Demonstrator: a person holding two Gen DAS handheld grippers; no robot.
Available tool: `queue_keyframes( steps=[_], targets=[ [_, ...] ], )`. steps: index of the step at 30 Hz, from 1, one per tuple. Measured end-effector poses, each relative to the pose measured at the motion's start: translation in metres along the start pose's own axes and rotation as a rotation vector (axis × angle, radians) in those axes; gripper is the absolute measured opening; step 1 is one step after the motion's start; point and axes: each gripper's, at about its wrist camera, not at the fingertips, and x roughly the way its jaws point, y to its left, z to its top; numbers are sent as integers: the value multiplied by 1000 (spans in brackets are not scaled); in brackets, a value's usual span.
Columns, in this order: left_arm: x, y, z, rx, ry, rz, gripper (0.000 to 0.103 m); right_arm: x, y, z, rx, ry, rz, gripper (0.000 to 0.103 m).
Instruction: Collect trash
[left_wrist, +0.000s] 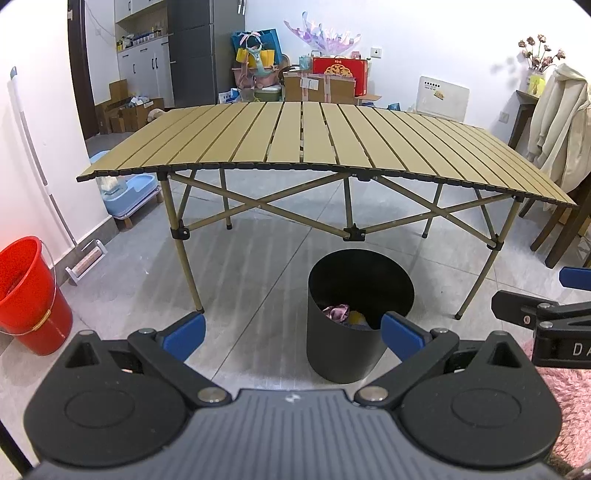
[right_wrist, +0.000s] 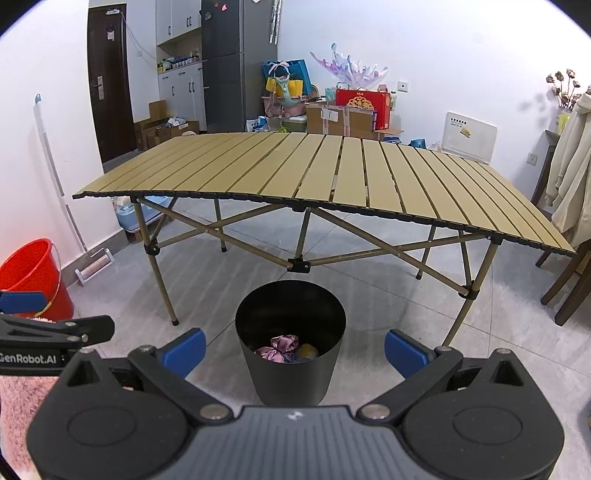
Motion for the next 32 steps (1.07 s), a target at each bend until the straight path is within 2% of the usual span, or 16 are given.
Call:
queue_keyframes(
  steps=[19,32],
  targets=[
    [-1,-1,0,-1,-4,-1,103,-1,1,0,-4,-5,-5,103],
    [-4,0,0,4,-34,2,103,-1,1,0,-10,-8,-12,103]
  ],
)
